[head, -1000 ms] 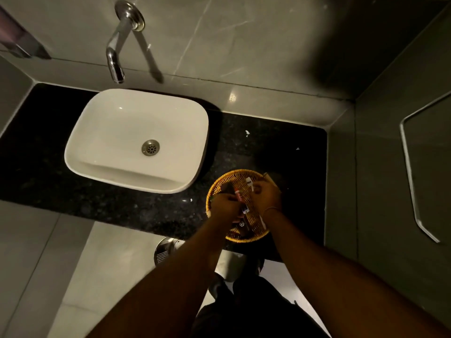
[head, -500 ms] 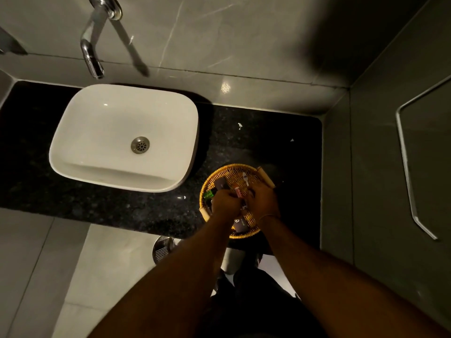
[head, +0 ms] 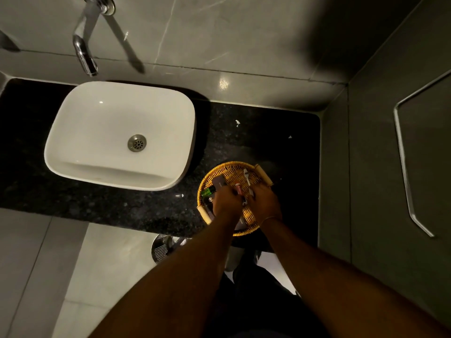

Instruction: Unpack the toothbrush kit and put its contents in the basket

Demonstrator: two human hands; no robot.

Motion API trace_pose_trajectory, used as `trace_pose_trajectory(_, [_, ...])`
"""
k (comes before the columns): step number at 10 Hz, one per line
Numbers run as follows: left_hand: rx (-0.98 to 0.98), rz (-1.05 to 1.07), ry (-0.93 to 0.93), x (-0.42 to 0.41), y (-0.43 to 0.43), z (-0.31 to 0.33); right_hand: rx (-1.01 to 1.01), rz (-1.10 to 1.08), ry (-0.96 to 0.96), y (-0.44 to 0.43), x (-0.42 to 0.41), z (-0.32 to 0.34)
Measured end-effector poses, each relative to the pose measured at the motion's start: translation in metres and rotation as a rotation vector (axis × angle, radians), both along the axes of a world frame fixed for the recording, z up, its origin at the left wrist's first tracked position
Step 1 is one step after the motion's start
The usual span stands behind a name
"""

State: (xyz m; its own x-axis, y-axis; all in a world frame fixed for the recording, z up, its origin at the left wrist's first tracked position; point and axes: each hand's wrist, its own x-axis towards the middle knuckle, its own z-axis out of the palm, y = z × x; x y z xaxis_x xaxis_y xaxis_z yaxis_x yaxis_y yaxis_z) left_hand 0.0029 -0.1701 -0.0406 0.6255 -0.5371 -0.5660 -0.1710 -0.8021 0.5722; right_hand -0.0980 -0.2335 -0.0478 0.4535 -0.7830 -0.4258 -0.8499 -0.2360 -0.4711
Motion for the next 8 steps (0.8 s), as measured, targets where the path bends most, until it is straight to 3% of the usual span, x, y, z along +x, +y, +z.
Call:
trace_pose_trajectory(3, [0.005, 0.023, -0.018, -0.002, -0.001, 0.01, 0.014, 0.017, 0.006, 0.003, 0.002, 0.003])
trace_pose_trajectory(6, [-0.083, -0.072, -0.272, 0.006, 0.018, 0.028, -0.012, 0.048, 0.018, 0.005, 0.008, 0.011])
trace_pose_trajectory(8, [-0.036, -0.118, -0.364, 0.036, 0.039, 0.045, -0.042, 0.021, 0.03, 0.012, 0.016, 0.027])
